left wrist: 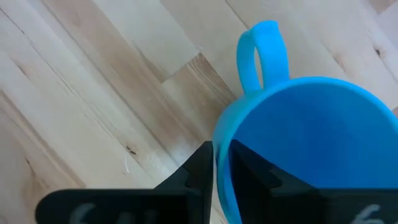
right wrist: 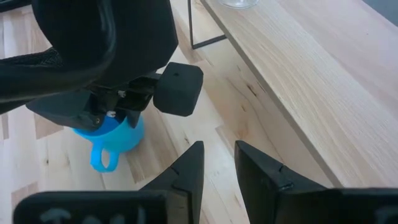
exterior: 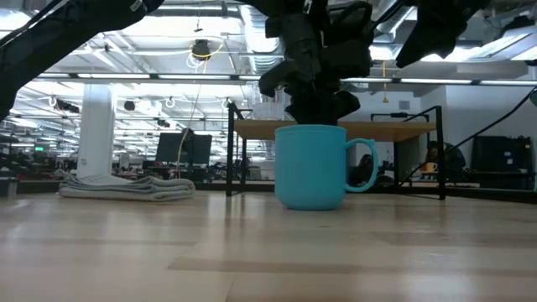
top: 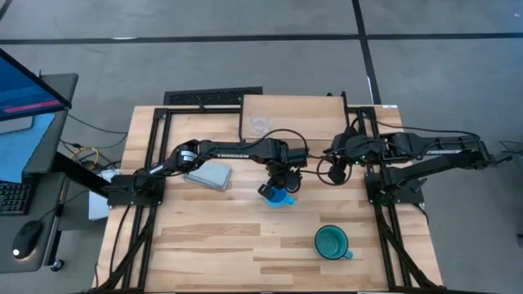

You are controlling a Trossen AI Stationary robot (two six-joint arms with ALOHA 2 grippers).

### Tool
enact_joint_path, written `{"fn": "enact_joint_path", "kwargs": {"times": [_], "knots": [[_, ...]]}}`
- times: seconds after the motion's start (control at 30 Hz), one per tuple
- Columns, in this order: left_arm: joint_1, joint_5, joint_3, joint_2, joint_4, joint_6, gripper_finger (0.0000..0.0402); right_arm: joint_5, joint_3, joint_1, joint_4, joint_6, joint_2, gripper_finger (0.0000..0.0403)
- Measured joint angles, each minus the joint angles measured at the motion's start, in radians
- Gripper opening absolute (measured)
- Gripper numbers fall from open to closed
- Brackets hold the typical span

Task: Stack small to large cups/mugs on shelf
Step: Put the blue mug on the shelf

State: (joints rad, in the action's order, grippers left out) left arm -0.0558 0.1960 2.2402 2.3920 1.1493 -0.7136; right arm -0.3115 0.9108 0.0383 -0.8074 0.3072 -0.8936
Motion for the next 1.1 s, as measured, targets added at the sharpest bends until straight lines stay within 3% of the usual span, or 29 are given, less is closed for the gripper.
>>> {"fn": "enact_joint_path", "kwargs": {"times": [0.33,0.6,1.1], "knots": [[0.001,0.016,0.001,0.000,0.006,-0.017,0.0045,-0.001,0.000,-0.001,0.000,0.000,0.000,0.0113],[0.001,0.163,0.002,0.000,0.075,-0.144,0.0056,-0.003,0.000,-0.001,-0.018,0.000,0.000,0.0113],[0.000,0.185,0.002,-0.011,0.072,-0.218,0.0085,-0.004,0.000,-0.001,-0.053,0.000,0.000,0.0113]]}}
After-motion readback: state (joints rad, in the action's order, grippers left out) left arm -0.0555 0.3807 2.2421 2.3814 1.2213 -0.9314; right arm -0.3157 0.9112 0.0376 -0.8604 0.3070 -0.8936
